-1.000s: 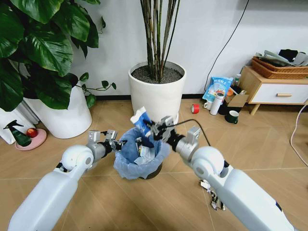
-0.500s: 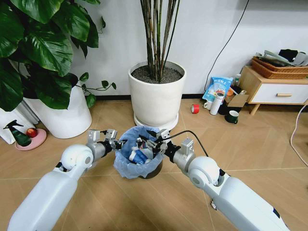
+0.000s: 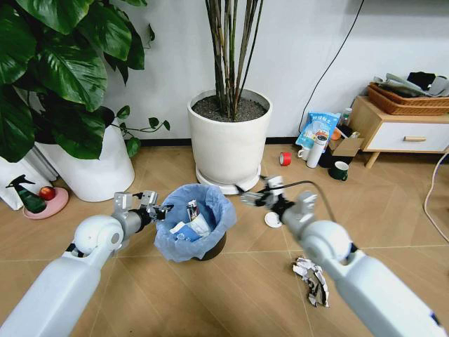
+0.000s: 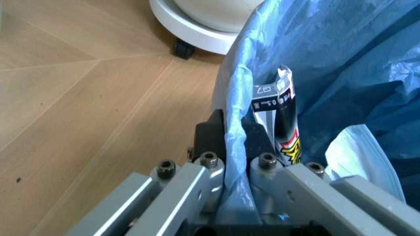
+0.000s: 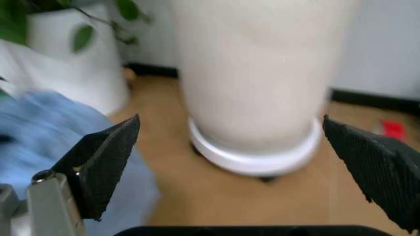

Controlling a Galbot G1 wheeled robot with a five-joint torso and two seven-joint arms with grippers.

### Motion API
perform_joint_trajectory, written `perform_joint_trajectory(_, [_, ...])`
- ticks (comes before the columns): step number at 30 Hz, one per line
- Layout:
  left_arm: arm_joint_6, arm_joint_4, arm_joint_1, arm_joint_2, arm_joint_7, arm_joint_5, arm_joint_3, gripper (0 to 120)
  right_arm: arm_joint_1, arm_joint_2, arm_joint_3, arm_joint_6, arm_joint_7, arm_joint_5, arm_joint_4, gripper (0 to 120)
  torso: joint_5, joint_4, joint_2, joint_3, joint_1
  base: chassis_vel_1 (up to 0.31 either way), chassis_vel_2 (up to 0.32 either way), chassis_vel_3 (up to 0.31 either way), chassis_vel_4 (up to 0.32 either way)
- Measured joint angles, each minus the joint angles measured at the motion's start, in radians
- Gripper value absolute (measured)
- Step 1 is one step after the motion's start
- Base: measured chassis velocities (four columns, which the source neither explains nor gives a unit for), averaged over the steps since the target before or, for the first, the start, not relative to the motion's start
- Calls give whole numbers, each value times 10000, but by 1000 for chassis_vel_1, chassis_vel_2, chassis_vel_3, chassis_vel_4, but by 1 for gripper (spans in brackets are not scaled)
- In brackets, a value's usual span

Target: Pick up the trash bin and place the garbage on the floor into it.

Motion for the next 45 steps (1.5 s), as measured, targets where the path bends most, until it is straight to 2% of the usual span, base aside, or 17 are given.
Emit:
perform_joint_trajectory(6, [-37, -55, 104, -55, 27, 59, -80, 0, -1396, -522, 1306, 33, -922, -145, -518, 100, 0, -4, 0, 0, 0, 0, 0, 0, 0])
perform_joint_trajectory(7, [-47, -72, 127, -81, 45, 83, -84, 0, -1971, -592, 1697, 89, -1133, -248, -709, 100, -1, 2, 1, -2, -1, 0, 0, 0, 0])
perform_joint_trajectory(8, [-58, -90, 150, -103, 58, 100, -88, 0, -2520, -639, 1962, 143, -1280, -289, -891, 100, -4, -4, 0, -1, -1, 0, 0, 0, 0])
perform_joint_trajectory(9, [-58, -90, 150, -103, 58, 100, -88, 0, -2520, -639, 1962, 143, -1280, -289, -891, 100, -4, -4, 0, -1, -1, 0, 0, 0, 0])
perform_joint_trajectory(11, [-73, -113, 186, -124, 71, 126, -89, 0, -3382, -701, 2366, 241, -1498, -398, -1210, 100, 5, -3, 0, -1, -1, 0, 0, 0, 0])
perform_joint_trajectory(12, [-85, -125, 201, -135, 88, 148, -89, 0, -3699, -703, 2502, 335, -1563, -558, -1425, 100, -6, -3, 0, -2, -2, 0, 0, 0, 0])
perform_joint_trajectory(17, [-95, -166, 242, -151, 112, 187, -79, 0, -4348, -572, 2686, 462, -1671, -1050, -2066, 100, 4, -1, 0, -2, -1, 0, 0, 0, 0])
perform_joint_trajectory(18, [-101, -180, 262, -155, 122, 196, -69, 0, -4494, -506, 2712, 359, -1671, -1081, -2260, 100, -4, 0, 0, -1, -1, 0, 0, 0, 0])
perform_joint_trajectory(26, [-125, -275, 386, -209, 142, 243, -62, 0, -4736, -295, 2496, 85, -1747, -1156, -3130, 100, -6, 1, 0, -1, -1, 0, 0, 0, 0])
perform_joint_trajectory(39, [-134, -563, 571, -85, 128, 241, -121, 0, -3145, 851, 1394, 160, -1677, -1775, -5283, 100, -3, 2, 0, 0, 0, 0, 0, 0, 0])
perform_joint_trajectory(43, [-134, -650, 669, -36, 113, 232, -175, 0, -2769, 1115, 1210, 278, -1611, -1876, -5782, 91, -1, 1, 0, 1, 0, 0, 0, 0, 0])
perform_joint_trajectory(45, [-133, -691, 726, -15, 109, 230, -198, 0, -2613, 1263, 1185, 309, -1603, -1891, -5936, 80, -8, 1, 0, 0, 0, 0, 0, 0, 0])
